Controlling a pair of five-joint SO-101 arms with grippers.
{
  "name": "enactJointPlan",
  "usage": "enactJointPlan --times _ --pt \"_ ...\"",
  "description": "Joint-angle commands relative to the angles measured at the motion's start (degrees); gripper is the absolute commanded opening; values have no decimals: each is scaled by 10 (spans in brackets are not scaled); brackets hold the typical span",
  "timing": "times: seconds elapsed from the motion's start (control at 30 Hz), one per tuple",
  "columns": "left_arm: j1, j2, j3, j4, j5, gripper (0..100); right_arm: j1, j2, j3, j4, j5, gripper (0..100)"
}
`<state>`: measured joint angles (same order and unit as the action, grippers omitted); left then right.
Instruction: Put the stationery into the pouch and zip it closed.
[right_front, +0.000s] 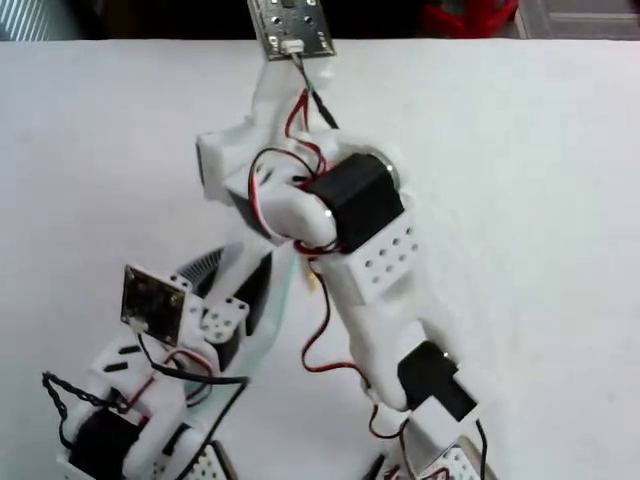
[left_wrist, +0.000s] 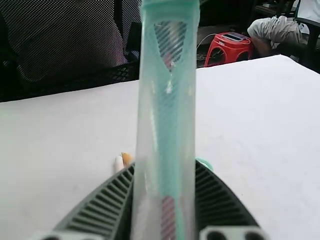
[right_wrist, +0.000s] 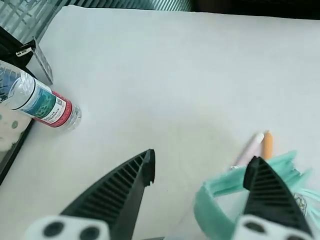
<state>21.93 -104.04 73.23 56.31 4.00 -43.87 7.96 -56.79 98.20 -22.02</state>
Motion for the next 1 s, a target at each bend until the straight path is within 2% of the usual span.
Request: enactJointPlan --times 0.0,0.1,0.33,0.5,0.67,0.97 --pt "-2 -7 -6 -18 4 129 -36 -2 -8 4 1 263" --pt "-2 -7 -6 -17 4 130 -74 -10 27 4 14 228" --pt "-2 -7 -5 -18 3 131 -87 -95 49 3 37 225" --pt "-2 -7 -5 -19 3 132 -131 -142 141 1 37 226" --pt "-2 -7 -7 -20 4 133 -135 -157 140 2 35 226" --pt "-2 -7 -7 -20 3 133 -212 -157 134 1 60 226"
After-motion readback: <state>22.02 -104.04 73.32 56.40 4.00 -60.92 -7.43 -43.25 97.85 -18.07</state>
